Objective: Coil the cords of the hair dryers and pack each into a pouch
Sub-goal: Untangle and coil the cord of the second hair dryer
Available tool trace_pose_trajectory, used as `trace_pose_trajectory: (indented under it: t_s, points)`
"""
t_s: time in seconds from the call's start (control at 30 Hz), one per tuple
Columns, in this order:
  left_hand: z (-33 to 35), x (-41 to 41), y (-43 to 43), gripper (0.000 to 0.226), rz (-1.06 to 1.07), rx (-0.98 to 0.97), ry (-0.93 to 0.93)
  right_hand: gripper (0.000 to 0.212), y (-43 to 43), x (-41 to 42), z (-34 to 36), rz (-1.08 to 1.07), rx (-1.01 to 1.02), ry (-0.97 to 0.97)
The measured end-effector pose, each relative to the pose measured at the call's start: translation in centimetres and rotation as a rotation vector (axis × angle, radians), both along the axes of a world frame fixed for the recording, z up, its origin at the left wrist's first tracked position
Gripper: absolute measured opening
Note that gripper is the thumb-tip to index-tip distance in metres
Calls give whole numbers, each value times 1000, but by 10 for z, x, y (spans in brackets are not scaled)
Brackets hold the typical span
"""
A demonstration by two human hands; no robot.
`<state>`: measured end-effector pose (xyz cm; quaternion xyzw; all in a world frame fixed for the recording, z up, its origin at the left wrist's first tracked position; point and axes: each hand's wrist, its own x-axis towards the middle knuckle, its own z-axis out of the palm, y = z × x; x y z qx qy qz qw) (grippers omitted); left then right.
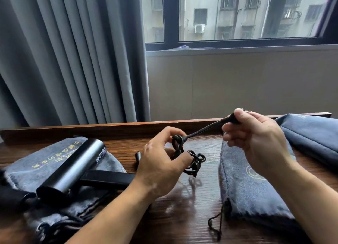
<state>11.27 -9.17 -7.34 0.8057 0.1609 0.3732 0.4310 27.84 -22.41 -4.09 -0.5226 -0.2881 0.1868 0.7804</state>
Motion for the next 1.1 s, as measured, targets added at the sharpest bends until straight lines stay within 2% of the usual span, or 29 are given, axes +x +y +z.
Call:
trace_pose_trajectory:
  t_s: [0.17,0.27,0.4,0.47,0.53,0.67,0.83,0.87,0.93,1.0,1.03,1.1]
  points:
    - [0,0,-5,30,-31,-105,-117,20,4,16,-4,-140,-137,83]
    - [-4,-5,7,29,8,-260,-216,21,-9,43,1,-289,-84,210]
    - [-5,-8,8,35,14,-129,2,19,-25,76,-4,-446,-79,268]
    - [-4,-8,8,33,-26,-165,30,19,-29,89,-9,-517,-131,235]
    - [-3,-9,8,32,-61,-182,57,16,-34,100,-16,-528,-307,135]
    - [-4,-9,5,25,-135,-220,103,12,-37,106,-28,-424,-907,-172]
    - [-8,-7,4,34,-206,-280,142,12,-34,89,-23,-522,-1217,-642]
    - [-9,-6,5,33,-207,-278,142,13,-32,84,-21,-561,-1174,-739]
    - [-11,-5,5,34,-234,-256,158,21,-26,65,-14,-573,-845,-895]
    - [-12,-5,4,34,-267,-231,173,32,-19,33,-5,-323,-506,-1051]
    - [-12,-5,4,35,-287,-226,174,37,-14,16,-4,-148,-471,-1146]
    - [-12,-7,3,35,-331,-237,158,56,-4,-9,-7,89,-657,-1308]
